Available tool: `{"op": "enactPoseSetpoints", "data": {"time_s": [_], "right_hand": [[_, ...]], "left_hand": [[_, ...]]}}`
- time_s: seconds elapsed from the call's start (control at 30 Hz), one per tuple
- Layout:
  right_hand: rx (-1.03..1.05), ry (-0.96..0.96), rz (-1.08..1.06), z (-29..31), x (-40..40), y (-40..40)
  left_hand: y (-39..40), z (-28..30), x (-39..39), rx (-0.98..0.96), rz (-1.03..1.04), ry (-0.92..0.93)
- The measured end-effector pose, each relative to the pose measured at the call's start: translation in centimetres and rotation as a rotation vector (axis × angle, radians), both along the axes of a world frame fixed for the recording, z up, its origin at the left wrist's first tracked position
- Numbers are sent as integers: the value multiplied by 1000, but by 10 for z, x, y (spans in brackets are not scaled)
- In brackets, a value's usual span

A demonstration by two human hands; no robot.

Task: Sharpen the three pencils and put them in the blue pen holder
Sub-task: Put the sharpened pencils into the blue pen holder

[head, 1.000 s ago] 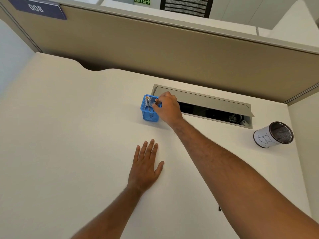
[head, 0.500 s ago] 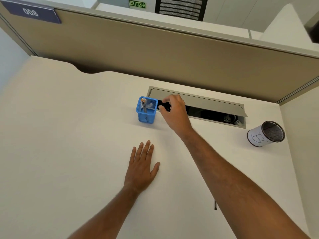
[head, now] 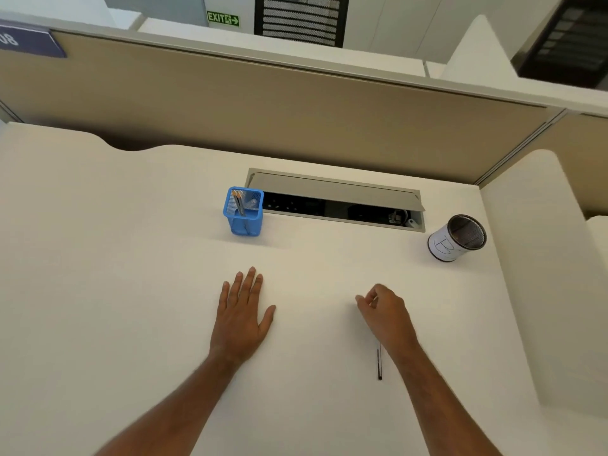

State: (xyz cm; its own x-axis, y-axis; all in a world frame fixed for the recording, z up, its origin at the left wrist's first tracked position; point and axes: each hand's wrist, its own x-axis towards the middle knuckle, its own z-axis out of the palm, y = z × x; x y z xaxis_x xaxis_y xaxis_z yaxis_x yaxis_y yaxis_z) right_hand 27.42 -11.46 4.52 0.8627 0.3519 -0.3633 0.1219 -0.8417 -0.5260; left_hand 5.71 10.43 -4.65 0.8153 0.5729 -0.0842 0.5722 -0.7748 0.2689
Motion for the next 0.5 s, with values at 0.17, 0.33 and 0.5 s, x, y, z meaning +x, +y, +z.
{"op": "enactPoseSetpoints", "data": {"time_s": [0.17,0.33,0.5], "right_hand": [[-258,38,82,-10,-12,-45],[-380,-22,236,-13,-29,-55],[-438,-240,328,-16,-42,-52]], "left_hand": [[1,0,-1,-2,-3,-3],[1,-1,0,-12,0,5],[1,-2,0,-21,-4,16]]}}
